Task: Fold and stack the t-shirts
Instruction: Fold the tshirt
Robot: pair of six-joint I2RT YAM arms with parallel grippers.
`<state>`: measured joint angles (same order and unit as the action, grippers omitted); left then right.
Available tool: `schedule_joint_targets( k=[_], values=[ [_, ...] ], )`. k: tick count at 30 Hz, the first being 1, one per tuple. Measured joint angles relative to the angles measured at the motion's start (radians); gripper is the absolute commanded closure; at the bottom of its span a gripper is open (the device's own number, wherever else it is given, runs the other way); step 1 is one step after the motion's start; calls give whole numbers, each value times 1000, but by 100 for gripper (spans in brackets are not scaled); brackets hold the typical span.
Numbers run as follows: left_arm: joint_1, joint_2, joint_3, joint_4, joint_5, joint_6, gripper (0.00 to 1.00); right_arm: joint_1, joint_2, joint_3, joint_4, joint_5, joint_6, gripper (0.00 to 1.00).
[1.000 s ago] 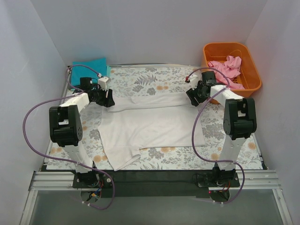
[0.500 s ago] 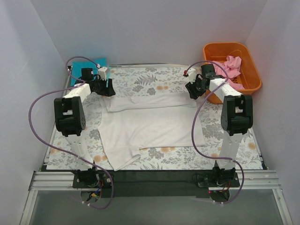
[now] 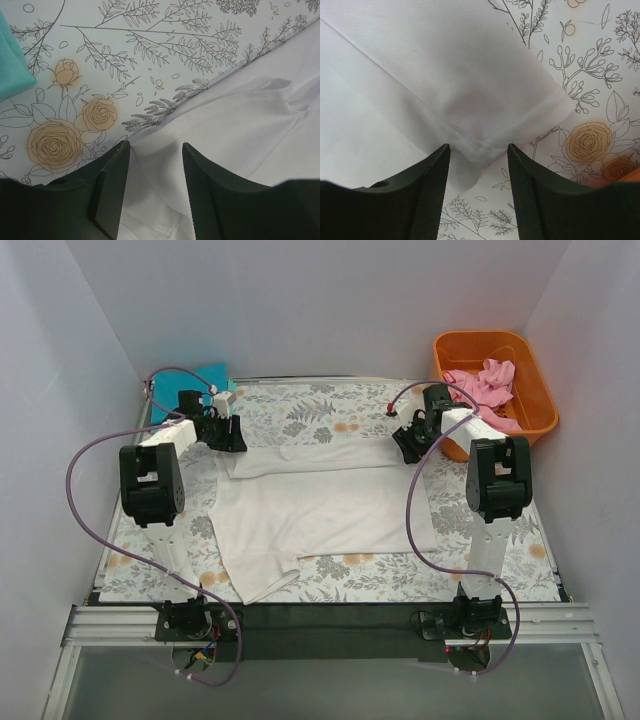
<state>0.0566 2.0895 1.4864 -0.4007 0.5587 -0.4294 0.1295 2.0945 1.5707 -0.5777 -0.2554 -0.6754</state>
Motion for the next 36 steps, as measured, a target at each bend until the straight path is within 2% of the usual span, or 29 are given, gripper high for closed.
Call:
schedule_joint_targets(
  k=[5,11,12,14,24,36],
  values=[
    [-2,7,5,-13,3,-6,65,0,0,4,-14,-3,-12,51],
    [-2,17,23,-22,4,-11,88,0,0,18,-29,-20,-22,76],
    [-2,17,24,-23,5,-11,92,0,0,20,-31,-23,-21,88],
    [-2,17,28,-25,7,-10,100,0,0,30,-36,-32,-25,99],
    [-2,14,65,-17,8,-17,100,0,0,106,-62,-35,-27,99],
    [3,3,260,122,0,-49,100,-6,14,362,2,-26,12,99]
  ],
)
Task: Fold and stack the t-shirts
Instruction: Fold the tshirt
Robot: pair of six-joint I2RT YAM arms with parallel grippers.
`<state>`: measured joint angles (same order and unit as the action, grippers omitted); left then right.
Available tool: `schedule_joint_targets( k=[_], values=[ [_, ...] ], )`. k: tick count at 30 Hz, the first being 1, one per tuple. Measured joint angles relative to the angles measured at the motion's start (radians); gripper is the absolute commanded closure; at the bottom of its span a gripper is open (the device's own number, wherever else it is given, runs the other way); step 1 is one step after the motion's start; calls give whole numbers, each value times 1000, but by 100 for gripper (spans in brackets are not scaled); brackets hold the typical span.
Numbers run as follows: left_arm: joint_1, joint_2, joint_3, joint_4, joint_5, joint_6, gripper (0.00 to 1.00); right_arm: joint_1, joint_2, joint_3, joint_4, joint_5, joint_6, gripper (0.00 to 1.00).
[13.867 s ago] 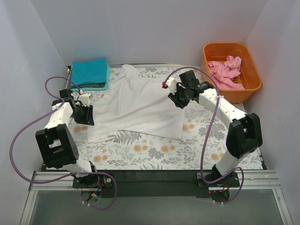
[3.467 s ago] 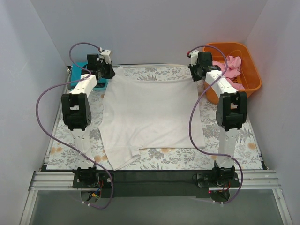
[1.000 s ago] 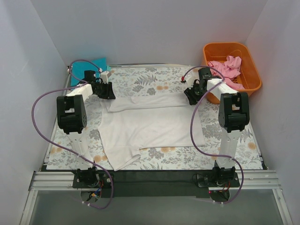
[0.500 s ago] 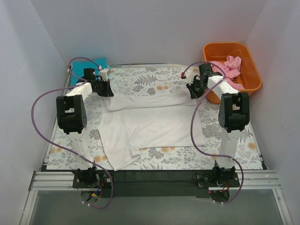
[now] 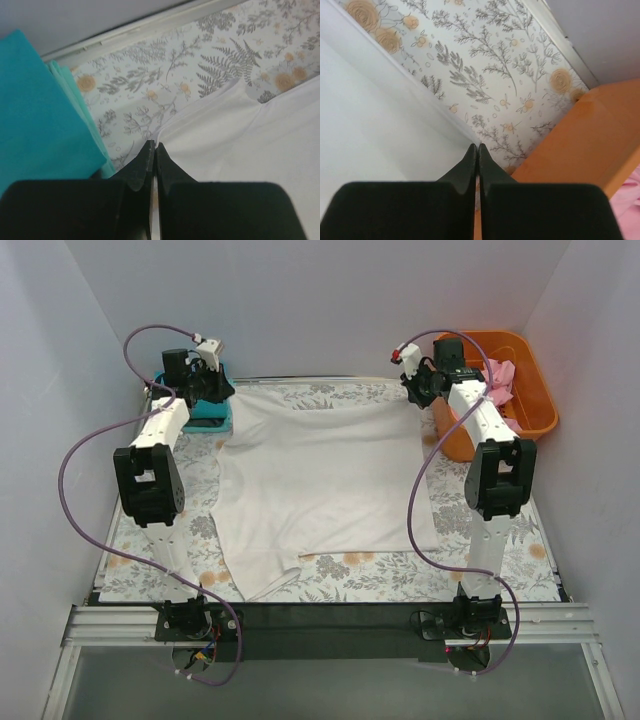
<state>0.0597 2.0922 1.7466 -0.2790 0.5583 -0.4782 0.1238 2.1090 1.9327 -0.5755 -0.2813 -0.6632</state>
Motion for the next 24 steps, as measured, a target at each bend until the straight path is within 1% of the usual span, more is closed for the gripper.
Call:
schedule_joint_targets(
  k=[3,6,7,11,12,13,16,19,24],
  values=[
    [3,-2,48,58,6,-5,100,0,33,48,36,11,9,99],
    [4,-31,10,88,19,5,100,0,39,35,48,17,3,99],
    [5,-63,-51,108,27,19,100,-1,31,10,70,16,-2,99],
    [9,-182,-256,97,73,80,100,-6,14,-90,84,16,-27,99],
    [9,-191,-270,98,77,85,100,-7,14,-113,86,17,-34,99],
    [10,-225,-335,105,93,114,100,-9,14,-132,86,16,-42,99],
    [10,-281,-449,103,113,166,100,-14,8,-195,93,16,-68,99],
    [10,-319,-550,103,132,216,100,-17,-7,-256,105,14,-93,99],
    [-2,-327,-671,91,145,276,100,-18,-16,-315,107,13,-127,99]
  ],
)
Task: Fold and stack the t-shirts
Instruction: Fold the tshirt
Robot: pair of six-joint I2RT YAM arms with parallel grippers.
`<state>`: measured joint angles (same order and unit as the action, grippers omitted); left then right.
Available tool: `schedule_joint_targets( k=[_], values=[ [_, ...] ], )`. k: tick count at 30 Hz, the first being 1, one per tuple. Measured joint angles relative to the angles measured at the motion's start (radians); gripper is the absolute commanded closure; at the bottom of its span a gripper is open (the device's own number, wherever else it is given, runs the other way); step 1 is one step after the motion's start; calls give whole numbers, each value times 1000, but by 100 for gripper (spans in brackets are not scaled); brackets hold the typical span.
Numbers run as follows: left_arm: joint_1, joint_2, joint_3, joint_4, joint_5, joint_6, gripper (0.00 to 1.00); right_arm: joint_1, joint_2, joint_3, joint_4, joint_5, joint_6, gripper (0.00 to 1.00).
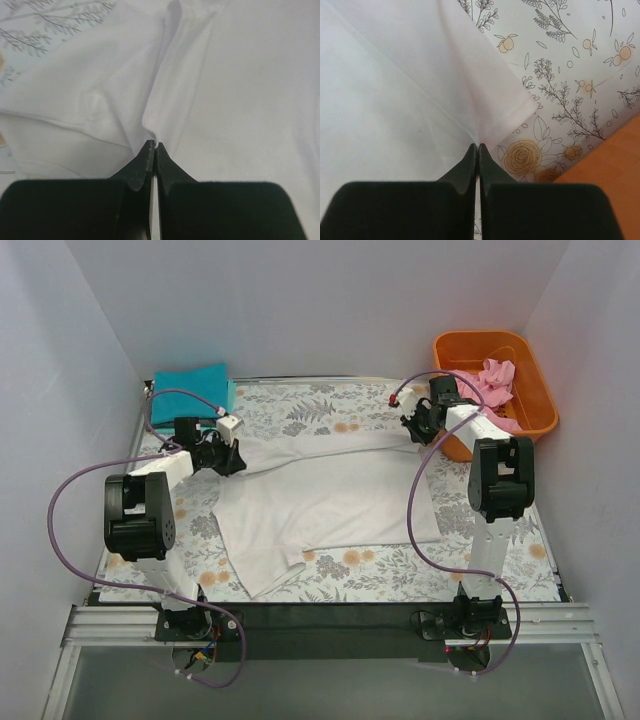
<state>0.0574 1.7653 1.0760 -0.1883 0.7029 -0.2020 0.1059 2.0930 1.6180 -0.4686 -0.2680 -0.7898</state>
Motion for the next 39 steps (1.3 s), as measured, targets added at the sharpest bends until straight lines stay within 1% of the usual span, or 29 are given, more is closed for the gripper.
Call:
schedule_joint_targets(
  k=[2,3,4,6,7,9,10,11,15,20,22,26,27,31,33,34,35,36,38,39],
  values=[
    [-18,0,-35,-20,-1,24,96,0,0,-8,2,0,-7,97],
    [-27,0,-42,-33,-1,40,93,0,0,-10,2,2,-10,94],
    [-33,0,-45,-51,-3,56,90,0,0,-13,2,3,-17,83],
    [-46,0,-45,-86,-3,87,83,0,-3,-21,0,4,-34,68],
    [-48,0,-44,-111,-4,104,77,0,-7,-27,-3,4,-36,62],
    [-48,0,-28,-175,-4,130,68,0,-19,-40,-17,2,-52,60],
    [-47,0,-10,-208,-2,137,58,-1,-27,-43,-31,-2,-54,60],
    [-47,0,8,-227,1,139,55,-1,-39,-43,-45,-7,-54,60],
    [-56,13,141,-259,10,95,52,-1,-65,-21,-64,-24,-43,59],
    [-109,109,339,-220,5,2,50,-1,-42,79,-95,-23,-25,54],
    [-137,157,375,-206,-3,-27,50,-1,-24,111,-95,-22,-26,54],
    [-179,241,392,-201,-31,-67,49,-1,8,120,-110,-16,-29,54],
    [-190,263,392,-200,-40,-76,43,-1,19,120,-113,-14,-31,54],
    [-217,308,392,-197,-72,-98,44,0,67,121,-121,2,-44,55],
    [-224,318,393,-195,-84,-104,45,1,85,121,-128,8,-51,58],
    [-227,322,396,-193,-86,-106,53,1,91,121,-132,10,-55,64],
    [-230,324,397,-192,-89,-111,57,1,96,121,-135,12,-60,67],
    [-231,325,399,-193,-89,-114,62,1,100,121,-138,11,-62,74],
    [-233,326,406,-193,-89,-117,83,1,101,121,-141,14,-73,87],
    [-234,326,411,-193,-88,-123,90,1,101,121,-142,15,-84,98]
  ],
)
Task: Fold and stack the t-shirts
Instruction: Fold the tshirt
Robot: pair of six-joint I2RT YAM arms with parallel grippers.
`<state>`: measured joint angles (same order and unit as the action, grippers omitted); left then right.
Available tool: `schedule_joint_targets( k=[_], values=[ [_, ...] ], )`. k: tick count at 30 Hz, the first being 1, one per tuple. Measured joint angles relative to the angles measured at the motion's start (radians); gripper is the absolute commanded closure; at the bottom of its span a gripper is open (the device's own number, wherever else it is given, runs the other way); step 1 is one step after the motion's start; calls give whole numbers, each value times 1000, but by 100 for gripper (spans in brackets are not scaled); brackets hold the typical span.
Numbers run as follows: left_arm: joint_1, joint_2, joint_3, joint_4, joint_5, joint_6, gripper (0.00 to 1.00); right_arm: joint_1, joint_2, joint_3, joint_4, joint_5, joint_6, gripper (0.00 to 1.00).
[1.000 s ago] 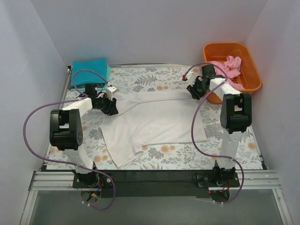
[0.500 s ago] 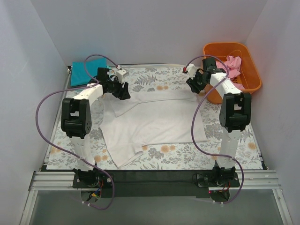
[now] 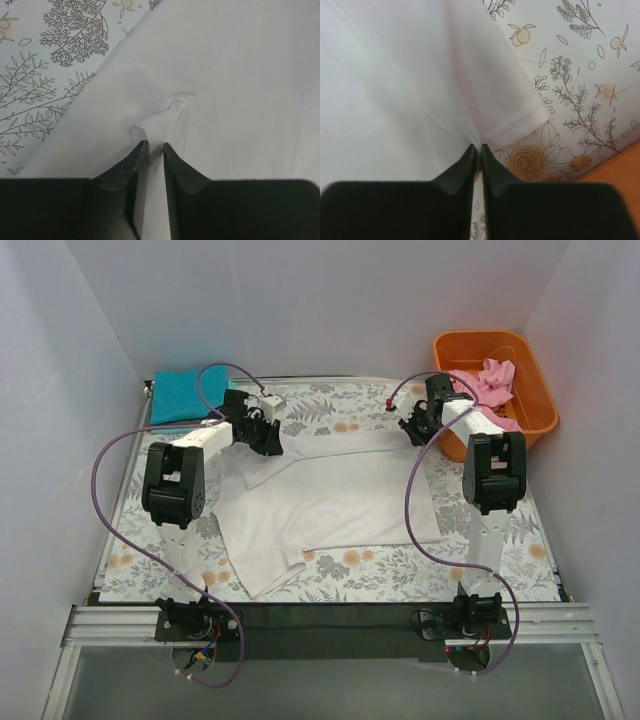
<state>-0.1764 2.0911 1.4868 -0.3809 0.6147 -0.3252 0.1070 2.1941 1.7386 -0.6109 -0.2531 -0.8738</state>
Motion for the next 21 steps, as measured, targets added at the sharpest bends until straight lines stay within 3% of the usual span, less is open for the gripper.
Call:
schedule_joint_targets(
  k=[2,11,21],
  values=[
    [-1,0,9,4,6,1,100,0,0,0,-2,3,-2,99],
    [-2,-40,-5,-18,28,1,100,7,-23,0,-19,5,-66,99],
    [-9,-152,-20,-130,112,69,99,36,-202,-85,-2,12,-204,99]
  ],
)
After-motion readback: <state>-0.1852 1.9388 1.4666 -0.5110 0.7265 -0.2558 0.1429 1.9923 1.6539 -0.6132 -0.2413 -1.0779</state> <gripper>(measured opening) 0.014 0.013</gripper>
